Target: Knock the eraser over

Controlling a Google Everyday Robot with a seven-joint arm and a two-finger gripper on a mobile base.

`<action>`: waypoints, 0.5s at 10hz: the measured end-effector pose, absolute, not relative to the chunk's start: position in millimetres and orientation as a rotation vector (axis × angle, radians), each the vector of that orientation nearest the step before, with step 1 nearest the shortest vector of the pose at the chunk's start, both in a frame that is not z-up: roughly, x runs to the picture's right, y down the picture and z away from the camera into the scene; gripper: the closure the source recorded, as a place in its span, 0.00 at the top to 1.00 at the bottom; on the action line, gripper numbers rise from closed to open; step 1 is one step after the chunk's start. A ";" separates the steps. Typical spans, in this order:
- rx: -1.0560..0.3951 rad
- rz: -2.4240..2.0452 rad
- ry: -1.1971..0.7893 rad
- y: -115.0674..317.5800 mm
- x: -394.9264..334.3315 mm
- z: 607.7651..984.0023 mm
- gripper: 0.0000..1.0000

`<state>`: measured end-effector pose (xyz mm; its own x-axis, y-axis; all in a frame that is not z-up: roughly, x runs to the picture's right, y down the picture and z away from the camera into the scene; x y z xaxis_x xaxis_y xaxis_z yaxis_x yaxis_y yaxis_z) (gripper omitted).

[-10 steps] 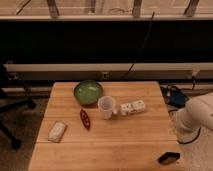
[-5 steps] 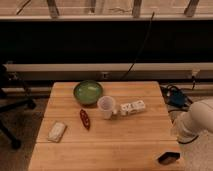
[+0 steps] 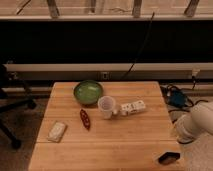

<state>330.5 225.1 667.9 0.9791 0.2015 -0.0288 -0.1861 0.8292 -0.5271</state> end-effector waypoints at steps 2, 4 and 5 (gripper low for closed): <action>-0.597 0.198 -0.036 239.5 326.5 673.2 0.06; -0.633 0.201 -0.036 254.3 329.0 673.9 0.06; -0.658 0.207 -0.034 266.5 332.6 672.3 0.06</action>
<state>332.6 266.5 672.3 0.9788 0.2017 -0.0344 -0.1804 0.7716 -0.6100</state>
